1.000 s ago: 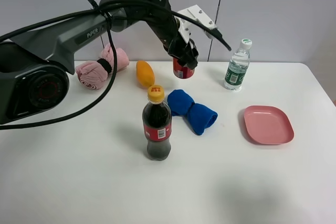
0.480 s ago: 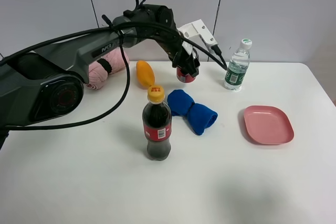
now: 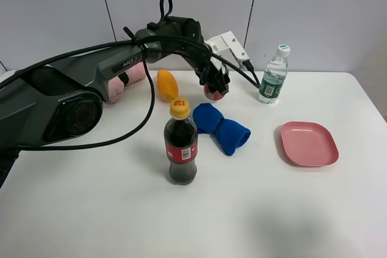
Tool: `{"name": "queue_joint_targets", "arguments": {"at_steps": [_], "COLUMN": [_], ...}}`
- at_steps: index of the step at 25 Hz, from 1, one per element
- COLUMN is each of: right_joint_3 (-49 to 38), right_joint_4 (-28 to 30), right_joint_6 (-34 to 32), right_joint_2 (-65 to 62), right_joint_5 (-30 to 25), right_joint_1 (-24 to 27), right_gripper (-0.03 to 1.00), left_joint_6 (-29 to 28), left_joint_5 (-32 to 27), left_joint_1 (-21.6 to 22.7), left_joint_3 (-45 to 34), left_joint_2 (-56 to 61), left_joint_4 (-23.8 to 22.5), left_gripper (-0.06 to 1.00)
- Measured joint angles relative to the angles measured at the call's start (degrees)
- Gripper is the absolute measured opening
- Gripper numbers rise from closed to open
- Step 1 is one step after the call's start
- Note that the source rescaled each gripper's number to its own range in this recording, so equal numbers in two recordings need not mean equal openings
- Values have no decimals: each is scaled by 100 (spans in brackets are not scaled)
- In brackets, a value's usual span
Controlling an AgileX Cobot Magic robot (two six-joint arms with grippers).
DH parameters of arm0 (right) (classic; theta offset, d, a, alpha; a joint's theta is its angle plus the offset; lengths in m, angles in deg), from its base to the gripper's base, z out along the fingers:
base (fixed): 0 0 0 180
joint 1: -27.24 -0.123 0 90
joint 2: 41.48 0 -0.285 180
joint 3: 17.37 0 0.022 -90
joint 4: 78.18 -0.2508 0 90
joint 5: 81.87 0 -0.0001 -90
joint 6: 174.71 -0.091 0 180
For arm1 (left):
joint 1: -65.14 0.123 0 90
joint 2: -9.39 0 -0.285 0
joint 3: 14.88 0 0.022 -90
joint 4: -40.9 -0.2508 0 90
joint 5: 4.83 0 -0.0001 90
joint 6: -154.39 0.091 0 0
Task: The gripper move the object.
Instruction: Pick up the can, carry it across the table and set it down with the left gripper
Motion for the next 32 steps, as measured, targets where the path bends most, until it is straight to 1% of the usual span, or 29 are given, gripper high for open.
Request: {"name": "queue_joint_targets", "arguments": {"at_steps": [19, 20, 21, 22, 23, 24, 25, 27, 32], "right_joint_3": [0, 0, 0, 0, 0, 0, 0, 0, 0], "right_joint_4": [0, 0, 0, 0, 0, 0, 0, 0, 0], "right_joint_6": [0, 0, 0, 0, 0, 0, 0, 0, 0], "right_joint_2": [0, 0, 0, 0, 0, 0, 0, 0, 0], "right_joint_5": [0, 0, 0, 0, 0, 0, 0, 0, 0], "right_joint_1": [0, 0, 0, 0, 0, 0, 0, 0, 0], "right_gripper": [100, 100, 100, 100, 100, 100, 100, 100, 100], "left_joint_6": [-7, -7, -7, -12, -12, -12, -12, -12, -12], "left_joint_5": [-34, -34, -34, -14, -6, 2, 2, 2, -4], "left_joint_1": [0, 0, 0, 0, 0, 0, 0, 0, 0], "left_joint_3": [12, 12, 12, 12, 17, 18, 18, 18, 22], "left_joint_2": [-169, -169, -169, -169, -169, -169, -169, -169, -163], "left_joint_4": [149, 149, 157, 156, 163, 163, 177, 194, 267], "left_gripper": [1, 6, 17, 30, 41, 46, 50, 53, 54]}}
